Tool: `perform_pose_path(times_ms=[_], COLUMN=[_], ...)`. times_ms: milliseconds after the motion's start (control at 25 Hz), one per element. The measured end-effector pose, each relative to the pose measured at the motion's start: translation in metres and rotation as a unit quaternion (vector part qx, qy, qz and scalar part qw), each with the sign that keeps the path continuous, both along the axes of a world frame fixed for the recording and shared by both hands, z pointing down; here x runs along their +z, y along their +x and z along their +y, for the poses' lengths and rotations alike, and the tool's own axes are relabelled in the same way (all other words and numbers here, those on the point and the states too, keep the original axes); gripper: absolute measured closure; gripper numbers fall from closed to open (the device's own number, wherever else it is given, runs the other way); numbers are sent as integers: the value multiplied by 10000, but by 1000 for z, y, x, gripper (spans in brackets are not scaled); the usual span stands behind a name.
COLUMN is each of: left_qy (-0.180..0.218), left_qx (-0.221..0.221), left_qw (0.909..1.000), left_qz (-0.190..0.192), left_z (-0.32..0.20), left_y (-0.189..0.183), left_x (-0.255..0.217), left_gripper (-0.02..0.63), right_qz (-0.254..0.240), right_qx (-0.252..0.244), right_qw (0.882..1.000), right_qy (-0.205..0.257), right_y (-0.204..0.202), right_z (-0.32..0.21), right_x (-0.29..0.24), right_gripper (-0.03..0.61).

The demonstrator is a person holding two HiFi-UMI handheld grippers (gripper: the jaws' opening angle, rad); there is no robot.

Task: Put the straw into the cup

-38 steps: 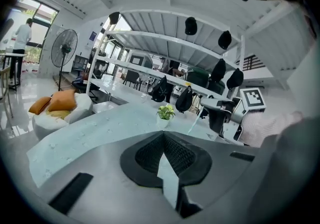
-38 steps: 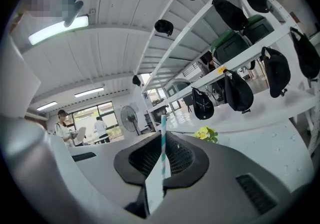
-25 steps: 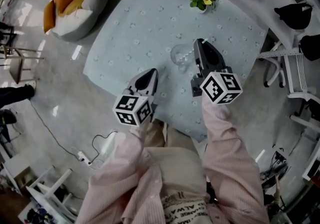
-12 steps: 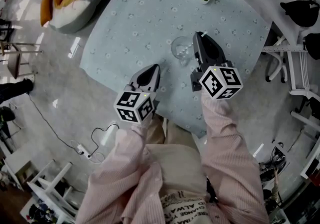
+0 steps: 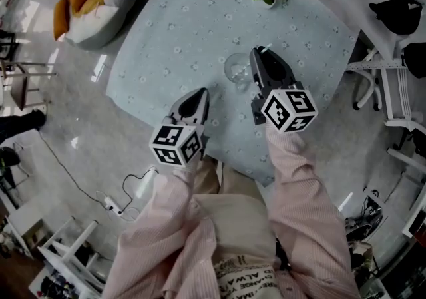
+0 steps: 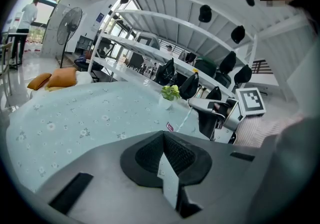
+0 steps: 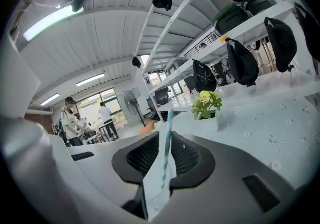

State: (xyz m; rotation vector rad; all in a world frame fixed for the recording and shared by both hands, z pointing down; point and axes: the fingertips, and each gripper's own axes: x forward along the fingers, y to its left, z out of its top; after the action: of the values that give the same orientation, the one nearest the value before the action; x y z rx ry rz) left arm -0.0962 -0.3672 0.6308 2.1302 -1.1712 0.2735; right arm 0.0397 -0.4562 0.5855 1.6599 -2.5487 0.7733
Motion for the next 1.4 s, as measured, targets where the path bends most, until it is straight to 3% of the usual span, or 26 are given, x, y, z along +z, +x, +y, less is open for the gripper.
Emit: perform_pose_path(times_ms=[80, 200, 560, 800, 1400], left_qy=[11, 35, 216, 489, 1475], left_qx=[-16, -14, 30, 79, 436], left_qw=[10000, 10000, 9998, 9988, 9879], left_qz=[-2, -4, -11, -46, -221], left_z=[-1, -3, -7, -11, -18], left_y=[-1, -1, -1, -4, -2], left_x=[-1, -2, -17, -41, -129], left_gripper=[614, 614, 614, 614, 614], right_qz=[20, 9, -101, 148, 124], right_qx=[-6, 49, 211, 205, -201], right_qw=[10000, 9999, 9992, 9994, 9994], right_qy=[-49, -123, -313, -250, 255], right_y=[-1, 1, 13, 20, 25], right_z=[0, 2, 16, 33, 60], right_x=[2, 7, 11, -1, -73], right_gripper=[491, 463, 443, 555, 578])
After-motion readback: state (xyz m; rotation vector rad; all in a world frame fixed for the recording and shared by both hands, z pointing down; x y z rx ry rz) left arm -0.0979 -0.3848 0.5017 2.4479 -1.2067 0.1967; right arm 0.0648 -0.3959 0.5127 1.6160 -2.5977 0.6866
